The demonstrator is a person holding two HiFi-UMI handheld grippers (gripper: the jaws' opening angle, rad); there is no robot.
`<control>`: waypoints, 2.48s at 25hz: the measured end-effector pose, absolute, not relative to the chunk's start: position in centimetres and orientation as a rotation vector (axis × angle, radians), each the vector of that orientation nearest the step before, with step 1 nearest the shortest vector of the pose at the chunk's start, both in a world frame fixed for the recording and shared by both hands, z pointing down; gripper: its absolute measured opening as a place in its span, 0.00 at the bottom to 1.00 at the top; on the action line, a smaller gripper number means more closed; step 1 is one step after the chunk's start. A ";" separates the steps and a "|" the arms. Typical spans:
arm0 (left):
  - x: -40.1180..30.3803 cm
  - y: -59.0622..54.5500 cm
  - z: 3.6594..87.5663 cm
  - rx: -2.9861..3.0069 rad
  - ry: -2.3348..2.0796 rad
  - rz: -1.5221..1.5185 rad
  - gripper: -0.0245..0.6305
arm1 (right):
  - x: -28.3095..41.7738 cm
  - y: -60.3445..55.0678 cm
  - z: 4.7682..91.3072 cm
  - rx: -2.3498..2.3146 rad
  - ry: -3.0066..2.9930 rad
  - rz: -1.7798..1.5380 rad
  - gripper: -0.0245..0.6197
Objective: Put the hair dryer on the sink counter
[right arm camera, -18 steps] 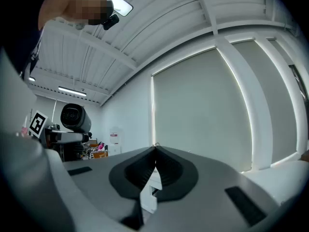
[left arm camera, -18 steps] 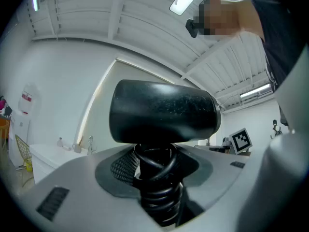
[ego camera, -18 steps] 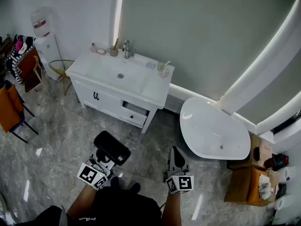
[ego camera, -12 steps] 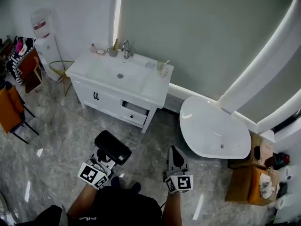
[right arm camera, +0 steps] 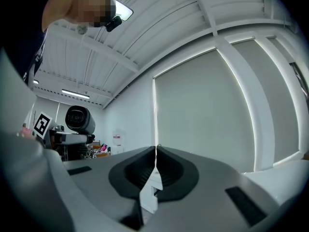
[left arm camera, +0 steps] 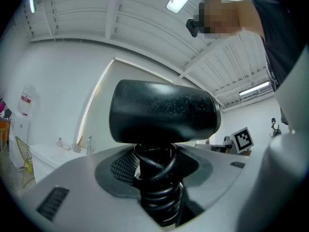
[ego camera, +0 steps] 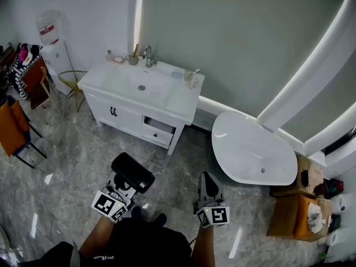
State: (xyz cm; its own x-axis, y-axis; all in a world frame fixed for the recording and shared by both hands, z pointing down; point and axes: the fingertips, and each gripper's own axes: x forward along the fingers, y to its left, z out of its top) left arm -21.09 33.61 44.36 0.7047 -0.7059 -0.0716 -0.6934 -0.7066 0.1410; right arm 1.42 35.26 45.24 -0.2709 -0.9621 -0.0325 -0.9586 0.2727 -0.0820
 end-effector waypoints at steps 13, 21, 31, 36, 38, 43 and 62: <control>-19.4 34.4 43.9 2.841 -1.199 -0.214 0.37 | 3.0 36.5 45.4 -1.791 2.499 -0.047 0.09; -18.7 36.4 44.2 2.821 -1.277 -0.199 0.37 | 4.0 38.4 46.2 -1.740 2.533 -0.067 0.09; -17.8 36.6 43.5 2.836 -1.324 -0.217 0.37 | 5.4 39.4 46.8 -1.758 2.536 -0.019 0.09; -17.3 35.0 43.8 2.840 -1.310 -0.227 0.37 | 5.8 38.3 46.8 -1.769 2.534 0.006 0.09; -17.1 34.1 44.0 2.844 -1.300 -0.236 0.37 | 6.0 37.5 46.9 -1.771 2.526 0.006 0.09; -16.8 31.3 44.6 2.828 -1.289 -0.229 0.37 | 6.3 35.4 47.3 -1.776 2.533 -0.014 0.09; -15.4 16.7 45.6 2.799 -1.319 -0.248 0.37 | 8.2 20.9 47.2 -1.762 2.550 0.003 0.09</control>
